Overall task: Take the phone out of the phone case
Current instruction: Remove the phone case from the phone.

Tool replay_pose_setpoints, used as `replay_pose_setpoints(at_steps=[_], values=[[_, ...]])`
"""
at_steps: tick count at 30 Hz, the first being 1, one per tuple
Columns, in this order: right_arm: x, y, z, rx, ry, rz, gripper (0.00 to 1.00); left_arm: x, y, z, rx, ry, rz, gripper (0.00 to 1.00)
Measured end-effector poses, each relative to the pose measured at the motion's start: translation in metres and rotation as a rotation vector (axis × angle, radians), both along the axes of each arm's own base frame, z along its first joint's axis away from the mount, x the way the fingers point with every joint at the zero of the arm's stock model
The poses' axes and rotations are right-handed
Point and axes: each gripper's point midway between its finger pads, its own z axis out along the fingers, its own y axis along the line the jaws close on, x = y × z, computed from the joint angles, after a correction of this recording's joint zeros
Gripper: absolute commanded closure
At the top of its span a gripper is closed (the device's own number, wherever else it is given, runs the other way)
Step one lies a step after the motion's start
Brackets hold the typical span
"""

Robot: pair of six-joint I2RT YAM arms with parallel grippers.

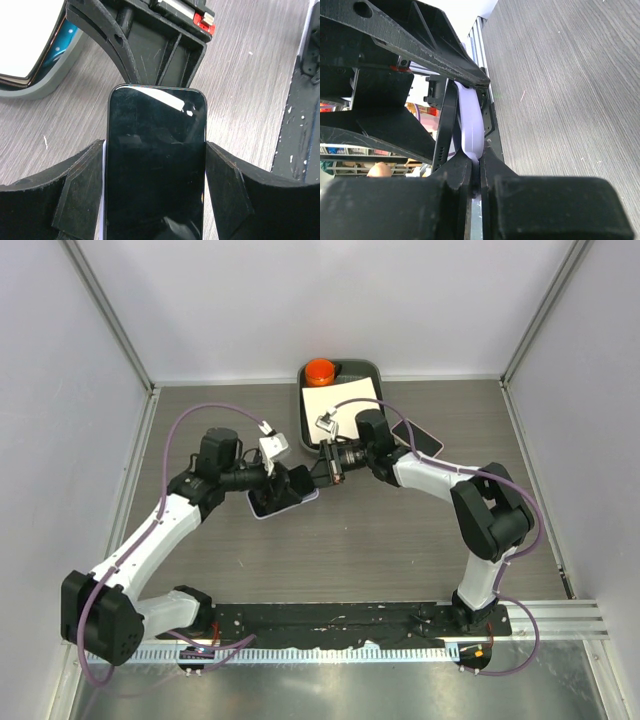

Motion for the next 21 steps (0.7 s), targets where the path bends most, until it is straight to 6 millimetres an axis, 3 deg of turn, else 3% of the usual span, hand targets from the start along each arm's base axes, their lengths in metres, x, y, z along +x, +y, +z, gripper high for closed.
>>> replay_pose_setpoints(at_steps=[10,16,18,19,21], values=[[0.005,-0.002,0.004,0.009,-0.02,-0.005,0.99,0.007,-0.002,0.014,-0.124,0.087,0.063,1.0],[0.034,-0.008,-0.017,-0.079,-0.041,-0.152,0.99,0.008,-0.01,0.049,-0.262,0.082,0.039,0.99],[0.041,-0.011,-0.019,-0.091,-0.045,-0.186,0.99,0.005,-0.013,0.057,-0.29,0.077,0.019,0.86],[0.045,-0.013,-0.02,-0.094,-0.047,-0.201,0.99,0.004,-0.014,0.061,-0.301,0.073,0.009,0.67],[0.049,-0.015,-0.02,-0.098,-0.045,-0.217,0.99,0.003,-0.015,0.064,-0.307,0.059,0.0,0.5]])
